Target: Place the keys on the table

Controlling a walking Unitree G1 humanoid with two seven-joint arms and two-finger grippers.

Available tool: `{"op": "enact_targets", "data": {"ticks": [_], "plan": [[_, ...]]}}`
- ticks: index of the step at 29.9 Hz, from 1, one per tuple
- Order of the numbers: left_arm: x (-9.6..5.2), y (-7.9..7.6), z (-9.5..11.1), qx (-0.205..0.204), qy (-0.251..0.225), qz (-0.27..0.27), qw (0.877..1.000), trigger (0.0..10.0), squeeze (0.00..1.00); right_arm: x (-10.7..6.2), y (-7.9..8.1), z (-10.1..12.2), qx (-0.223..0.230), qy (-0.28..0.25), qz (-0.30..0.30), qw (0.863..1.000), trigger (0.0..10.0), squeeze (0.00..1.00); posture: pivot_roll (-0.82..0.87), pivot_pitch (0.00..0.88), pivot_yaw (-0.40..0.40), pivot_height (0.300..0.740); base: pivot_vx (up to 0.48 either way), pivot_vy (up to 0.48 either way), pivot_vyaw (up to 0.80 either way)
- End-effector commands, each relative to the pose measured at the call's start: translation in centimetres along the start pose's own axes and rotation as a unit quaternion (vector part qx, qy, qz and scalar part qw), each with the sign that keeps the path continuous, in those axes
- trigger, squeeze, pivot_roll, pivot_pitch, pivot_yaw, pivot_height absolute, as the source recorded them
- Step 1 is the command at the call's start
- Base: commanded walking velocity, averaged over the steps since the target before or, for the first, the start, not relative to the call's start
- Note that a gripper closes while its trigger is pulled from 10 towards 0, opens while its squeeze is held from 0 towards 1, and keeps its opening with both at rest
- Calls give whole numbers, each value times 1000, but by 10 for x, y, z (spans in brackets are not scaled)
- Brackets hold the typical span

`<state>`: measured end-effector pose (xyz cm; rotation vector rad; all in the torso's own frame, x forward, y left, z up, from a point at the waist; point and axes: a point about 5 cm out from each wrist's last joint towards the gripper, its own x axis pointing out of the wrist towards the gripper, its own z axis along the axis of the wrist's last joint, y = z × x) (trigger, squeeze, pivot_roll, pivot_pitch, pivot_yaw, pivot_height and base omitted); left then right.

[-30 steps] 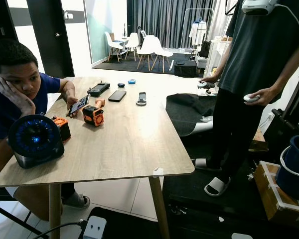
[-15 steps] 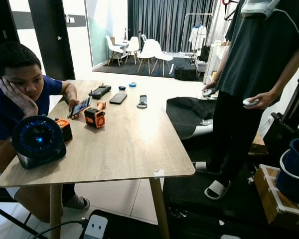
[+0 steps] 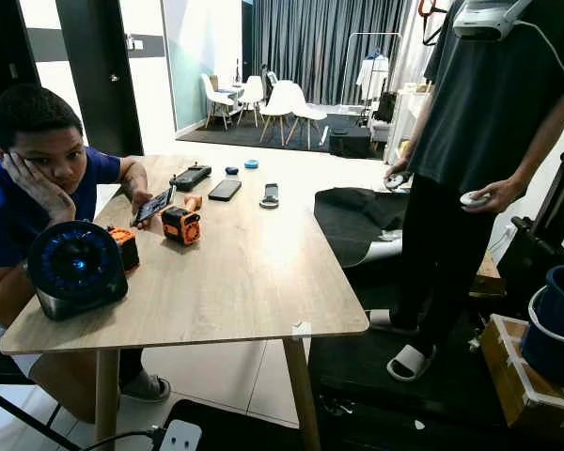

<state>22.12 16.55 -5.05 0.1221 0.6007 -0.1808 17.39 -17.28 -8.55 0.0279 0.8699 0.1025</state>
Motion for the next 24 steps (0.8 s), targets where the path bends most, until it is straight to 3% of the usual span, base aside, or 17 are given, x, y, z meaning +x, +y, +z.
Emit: {"op": "enact_targets", "data": {"ticks": [1, 24], "plan": [[-2, 3, -5, 8, 10, 1, 1000, 10000, 0, 0, -3, 0, -3, 5, 0, 1000, 10000, 0, 61, 0, -19, 740, 0, 0, 0], [-1, 6, -4, 12, 11, 3, 1000, 10000, 0, -2, -3, -5, -7, 12, -4, 1000, 10000, 0, 61, 0, -17, 740, 0, 0, 0]]}}
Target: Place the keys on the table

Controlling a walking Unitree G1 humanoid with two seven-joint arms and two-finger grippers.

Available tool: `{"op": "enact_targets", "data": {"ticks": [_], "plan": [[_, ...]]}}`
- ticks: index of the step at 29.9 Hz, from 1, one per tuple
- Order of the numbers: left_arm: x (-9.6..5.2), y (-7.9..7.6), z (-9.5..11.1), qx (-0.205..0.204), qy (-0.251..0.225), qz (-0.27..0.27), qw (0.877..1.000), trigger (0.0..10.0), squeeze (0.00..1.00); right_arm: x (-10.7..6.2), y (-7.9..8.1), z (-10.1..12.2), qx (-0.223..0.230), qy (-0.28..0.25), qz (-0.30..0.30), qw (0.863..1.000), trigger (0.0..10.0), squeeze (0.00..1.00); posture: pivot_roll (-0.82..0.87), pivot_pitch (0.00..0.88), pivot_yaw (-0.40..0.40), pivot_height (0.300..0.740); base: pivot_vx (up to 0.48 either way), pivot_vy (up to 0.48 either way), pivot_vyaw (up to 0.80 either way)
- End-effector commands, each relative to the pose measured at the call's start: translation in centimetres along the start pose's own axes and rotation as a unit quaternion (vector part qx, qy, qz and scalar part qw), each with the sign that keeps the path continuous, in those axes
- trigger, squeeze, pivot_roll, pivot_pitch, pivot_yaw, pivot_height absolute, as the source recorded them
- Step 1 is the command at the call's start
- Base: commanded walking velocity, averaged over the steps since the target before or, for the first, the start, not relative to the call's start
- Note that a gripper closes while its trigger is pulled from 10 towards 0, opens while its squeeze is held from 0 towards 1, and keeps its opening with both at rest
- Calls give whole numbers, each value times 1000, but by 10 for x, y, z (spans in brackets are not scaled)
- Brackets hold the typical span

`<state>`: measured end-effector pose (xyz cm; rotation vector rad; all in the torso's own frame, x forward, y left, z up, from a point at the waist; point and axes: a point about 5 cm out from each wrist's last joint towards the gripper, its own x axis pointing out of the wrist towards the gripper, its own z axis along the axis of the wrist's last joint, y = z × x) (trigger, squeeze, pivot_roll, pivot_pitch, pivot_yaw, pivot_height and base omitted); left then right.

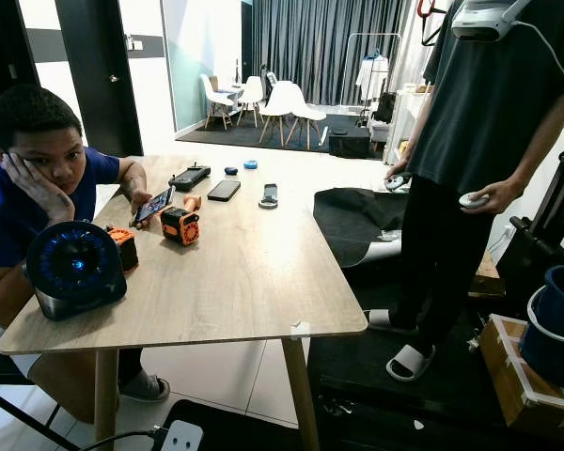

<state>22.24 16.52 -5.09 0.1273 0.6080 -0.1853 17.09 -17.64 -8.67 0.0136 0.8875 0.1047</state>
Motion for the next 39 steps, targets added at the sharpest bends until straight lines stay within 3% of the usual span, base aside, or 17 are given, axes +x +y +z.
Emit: {"op": "enact_targets", "data": {"ticks": [1, 11, 39], "plan": [[-3, 6, -5, 9, 8, 5, 1000, 10000, 0, -1, 1, -2, -1, 2, -3, 1000, 10000, 0, 59, 0, -16, 740, 0, 0, 0], [0, 2, -2, 6, 5, 5, 1000, 10000, 0, -1, -3, 4, 1, -28, -22, 999, 10000, 0, 54, 0, -6, 740, 0, 0, 0], [1, 0, 2, -3, -4, 7, 1000, 10000, 0, 1, 2, 8, 7, -38, -23, 999, 10000, 0, 64, 0, 6, 740, 0, 0, 0]]}}
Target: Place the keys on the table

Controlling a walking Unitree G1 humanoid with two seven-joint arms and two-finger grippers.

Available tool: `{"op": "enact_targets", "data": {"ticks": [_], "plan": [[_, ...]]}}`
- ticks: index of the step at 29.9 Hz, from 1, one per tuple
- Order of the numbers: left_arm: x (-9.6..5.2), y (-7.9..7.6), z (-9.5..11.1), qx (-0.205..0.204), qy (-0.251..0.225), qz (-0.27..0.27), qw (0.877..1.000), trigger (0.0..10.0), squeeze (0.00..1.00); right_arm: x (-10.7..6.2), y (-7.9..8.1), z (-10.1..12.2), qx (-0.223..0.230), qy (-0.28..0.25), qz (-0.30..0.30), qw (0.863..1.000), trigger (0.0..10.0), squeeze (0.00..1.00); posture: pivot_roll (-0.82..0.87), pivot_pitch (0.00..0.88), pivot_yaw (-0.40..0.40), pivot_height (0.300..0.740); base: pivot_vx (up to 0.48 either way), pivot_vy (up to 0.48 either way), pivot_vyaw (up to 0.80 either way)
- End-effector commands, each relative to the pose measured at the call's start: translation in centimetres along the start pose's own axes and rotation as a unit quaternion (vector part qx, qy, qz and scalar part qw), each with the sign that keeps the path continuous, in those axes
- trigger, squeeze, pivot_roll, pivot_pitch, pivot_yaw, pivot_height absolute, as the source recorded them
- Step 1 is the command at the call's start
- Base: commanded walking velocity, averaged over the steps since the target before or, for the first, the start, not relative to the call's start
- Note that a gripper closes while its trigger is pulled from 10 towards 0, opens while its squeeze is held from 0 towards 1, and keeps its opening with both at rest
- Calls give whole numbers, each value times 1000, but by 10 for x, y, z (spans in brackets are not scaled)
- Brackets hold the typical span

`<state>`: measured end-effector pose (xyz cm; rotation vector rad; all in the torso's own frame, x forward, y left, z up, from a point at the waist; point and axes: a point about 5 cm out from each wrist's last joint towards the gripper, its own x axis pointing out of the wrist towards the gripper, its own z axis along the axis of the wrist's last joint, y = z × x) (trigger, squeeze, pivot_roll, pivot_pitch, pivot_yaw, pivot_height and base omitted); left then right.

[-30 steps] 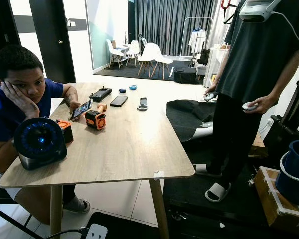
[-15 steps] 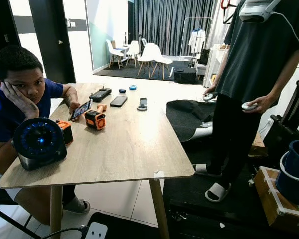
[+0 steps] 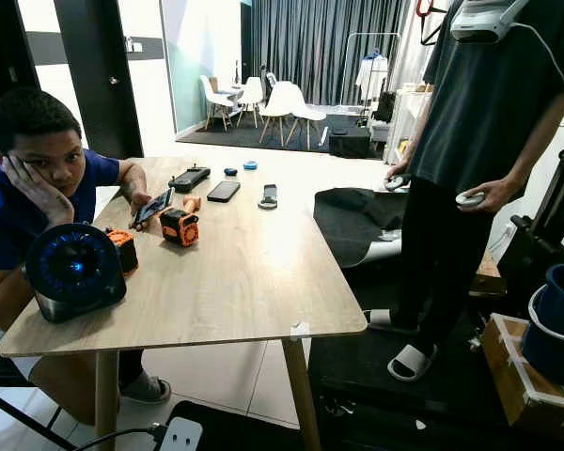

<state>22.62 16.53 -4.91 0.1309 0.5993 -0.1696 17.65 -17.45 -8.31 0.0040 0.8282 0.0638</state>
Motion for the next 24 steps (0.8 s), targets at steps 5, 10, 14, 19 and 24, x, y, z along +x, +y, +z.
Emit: {"op": "enact_targets", "data": {"ticks": [5, 10, 14, 19, 24], "plan": [[0, -2, 0, -7, -3, -1, 1000, 10000, 0, 0, -1, 1, 6, -9, -4, 1000, 10000, 0, 58, 0, 5, 740, 0, 0, 0], [1, -3, 2, -2, -8, -5, 1000, 10000, 0, 0, -1, 2, -5, -8, 4, 1000, 10000, 0, 58, 0, 4, 740, 0, 0, 0], [0, -3, 1, -3, -7, -5, 1000, 10000, 0, 0, -1, 3, -18, -11, 7, 1000, 10000, 0, 59, 0, 5, 740, 0, 0, 0], [0, -3, 0, -2, -6, -4, 1000, 10000, 0, 0, 0, 4, -27, -9, 8, 1000, 10000, 0, 60, 0, 4, 740, 0, 0, 773], [0, -2, 0, -2, -5, -3, 1000, 10000, 0, 1, 1, 4, -30, -9, 9, 999, 10000, 0, 61, 0, 4, 740, 0, 0, 800]]}}
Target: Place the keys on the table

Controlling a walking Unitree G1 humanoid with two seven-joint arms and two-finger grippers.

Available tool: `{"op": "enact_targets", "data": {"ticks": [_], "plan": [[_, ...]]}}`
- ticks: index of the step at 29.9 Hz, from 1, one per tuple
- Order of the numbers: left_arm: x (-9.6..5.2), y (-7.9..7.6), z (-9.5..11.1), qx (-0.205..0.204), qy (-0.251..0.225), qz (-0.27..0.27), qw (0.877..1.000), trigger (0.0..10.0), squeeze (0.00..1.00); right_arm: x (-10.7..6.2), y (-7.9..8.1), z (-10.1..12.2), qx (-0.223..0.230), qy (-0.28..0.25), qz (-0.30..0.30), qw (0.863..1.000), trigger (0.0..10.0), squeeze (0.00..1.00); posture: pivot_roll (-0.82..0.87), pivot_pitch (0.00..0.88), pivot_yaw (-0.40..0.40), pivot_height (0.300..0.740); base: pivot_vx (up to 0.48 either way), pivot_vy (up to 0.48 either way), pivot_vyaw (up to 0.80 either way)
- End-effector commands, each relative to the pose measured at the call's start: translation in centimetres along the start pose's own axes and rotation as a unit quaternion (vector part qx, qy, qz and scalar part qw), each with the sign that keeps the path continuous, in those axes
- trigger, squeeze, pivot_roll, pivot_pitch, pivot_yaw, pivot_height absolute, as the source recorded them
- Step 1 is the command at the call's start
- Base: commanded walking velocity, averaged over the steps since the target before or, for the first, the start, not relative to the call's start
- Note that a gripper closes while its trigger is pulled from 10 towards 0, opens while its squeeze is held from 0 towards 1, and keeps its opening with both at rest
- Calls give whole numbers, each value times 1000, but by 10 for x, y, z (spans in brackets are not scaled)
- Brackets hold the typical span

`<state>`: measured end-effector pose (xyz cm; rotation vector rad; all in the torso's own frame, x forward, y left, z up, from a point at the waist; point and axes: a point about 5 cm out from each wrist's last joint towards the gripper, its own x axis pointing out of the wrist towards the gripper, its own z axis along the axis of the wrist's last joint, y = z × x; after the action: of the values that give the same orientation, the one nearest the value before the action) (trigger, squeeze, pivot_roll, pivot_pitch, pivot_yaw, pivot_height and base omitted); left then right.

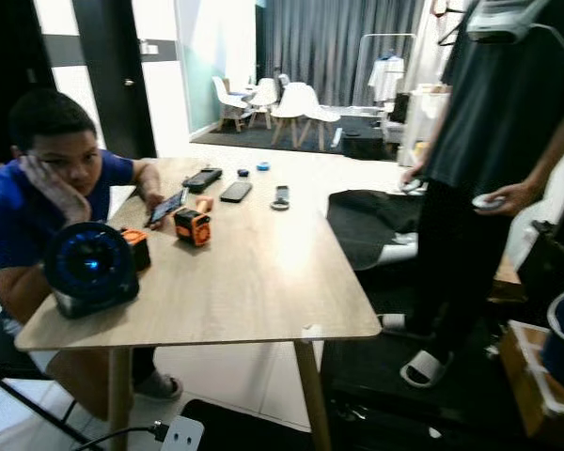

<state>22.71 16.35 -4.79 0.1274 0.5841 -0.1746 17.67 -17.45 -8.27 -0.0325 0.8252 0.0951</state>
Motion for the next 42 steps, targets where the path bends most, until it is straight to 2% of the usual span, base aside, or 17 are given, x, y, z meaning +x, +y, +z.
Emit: {"op": "enact_targets", "data": {"ticks": [1, 7, 8, 13, 42], "plan": [[-1, -1, -2, -2, 3, -1, 1000, 10000, 0, 1, 1, 4, -8, -8, 2, 1000, 10000, 0, 60, 0, 4, 740, 0, 0, 800], [-1, -1, -2, -2, 3, -1, 1000, 10000, 0, 1, 0, 4, -8, -12, 1, 1000, 10000, 0, 60, 0, 4, 740, 0, 0, 717], [-1, 0, -3, -2, 4, 0, 1000, 10000, 0, 0, 0, 3, 6, -11, -3, 1000, 10000, 0, 60, 0, 4, 740, 0, 0, 0], [-2, 1, -4, -3, 4, 1, 1000, 10000, 0, 0, 0, 3, 10, -11, -3, 1000, 10000, 0, 60, 0, 3, 740, 0, 0, 0], [-4, 1, -6, -15, 3, -6, 1000, 10000, 0, 0, 3, 2, 5, -12, 4, 1000, 10000, 0, 65, 0, 3, 740, 0, 0, 0]]}}
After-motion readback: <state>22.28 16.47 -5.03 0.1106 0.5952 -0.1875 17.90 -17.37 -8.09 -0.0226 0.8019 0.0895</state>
